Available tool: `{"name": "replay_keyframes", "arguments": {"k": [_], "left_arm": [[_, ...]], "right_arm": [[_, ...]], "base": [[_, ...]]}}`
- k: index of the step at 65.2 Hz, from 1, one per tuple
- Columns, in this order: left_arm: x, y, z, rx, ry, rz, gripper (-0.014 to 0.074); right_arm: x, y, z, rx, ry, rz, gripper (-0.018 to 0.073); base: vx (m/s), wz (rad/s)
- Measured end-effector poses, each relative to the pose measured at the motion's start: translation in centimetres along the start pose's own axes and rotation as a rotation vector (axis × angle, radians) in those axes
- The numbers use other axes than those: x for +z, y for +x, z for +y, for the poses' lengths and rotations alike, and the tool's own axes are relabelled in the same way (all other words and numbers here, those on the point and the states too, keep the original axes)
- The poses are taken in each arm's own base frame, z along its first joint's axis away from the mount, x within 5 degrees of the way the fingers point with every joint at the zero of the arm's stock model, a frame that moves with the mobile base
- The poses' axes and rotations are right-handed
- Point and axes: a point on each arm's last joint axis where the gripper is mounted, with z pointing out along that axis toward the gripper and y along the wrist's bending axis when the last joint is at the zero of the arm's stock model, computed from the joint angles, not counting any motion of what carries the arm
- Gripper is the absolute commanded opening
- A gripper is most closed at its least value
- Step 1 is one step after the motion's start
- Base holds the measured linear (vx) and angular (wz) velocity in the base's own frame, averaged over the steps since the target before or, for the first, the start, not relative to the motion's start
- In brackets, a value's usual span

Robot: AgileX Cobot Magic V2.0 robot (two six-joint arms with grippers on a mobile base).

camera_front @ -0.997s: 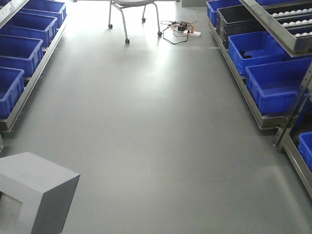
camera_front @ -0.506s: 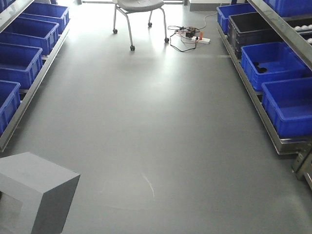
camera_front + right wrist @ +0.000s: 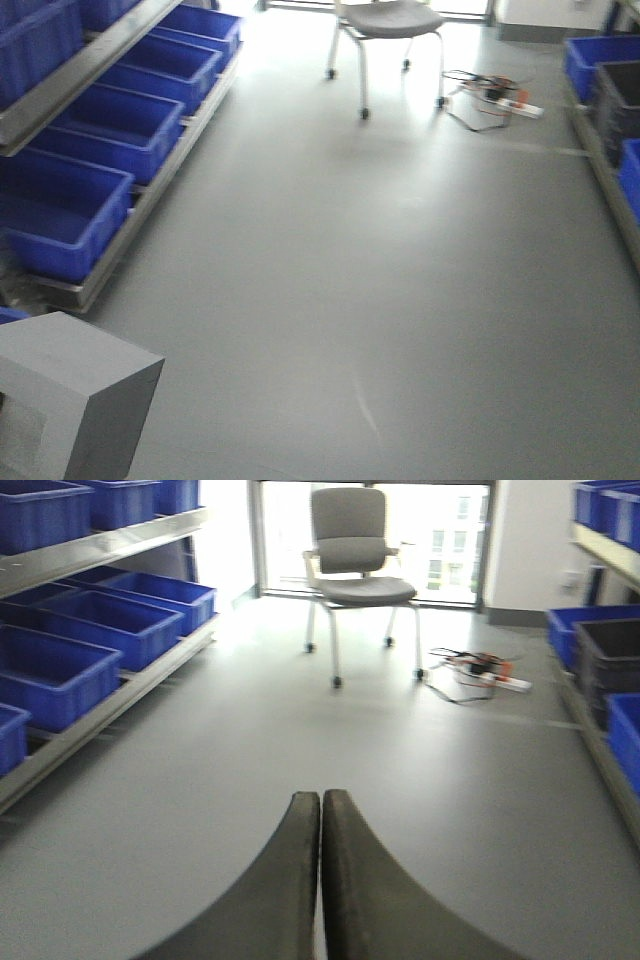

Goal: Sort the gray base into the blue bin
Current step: 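Turn the base to face the empty blue bin on the roller rack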

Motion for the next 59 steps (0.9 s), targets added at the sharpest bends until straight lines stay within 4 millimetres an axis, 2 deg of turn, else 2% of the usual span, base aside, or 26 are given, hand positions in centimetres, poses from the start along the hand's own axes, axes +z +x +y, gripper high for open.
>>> {"name": "replay_keyframes", "arguments": {"k": [18, 59], "left_arm": [[0.00, 0.00, 0.00, 0.000, 0.000, 0.000, -0.0006], [0.00, 0.00, 0.00, 0.000, 0.000, 0.000, -0.0006]], "right_arm": [[0.00, 0.00, 0.00, 0.000, 0.000, 0.000, -0.0009], [0.00, 0.00, 0.00, 0.000, 0.000, 0.000, -0.0009]], "base": [[0.30, 0.73], [0.24, 0.95]]}}
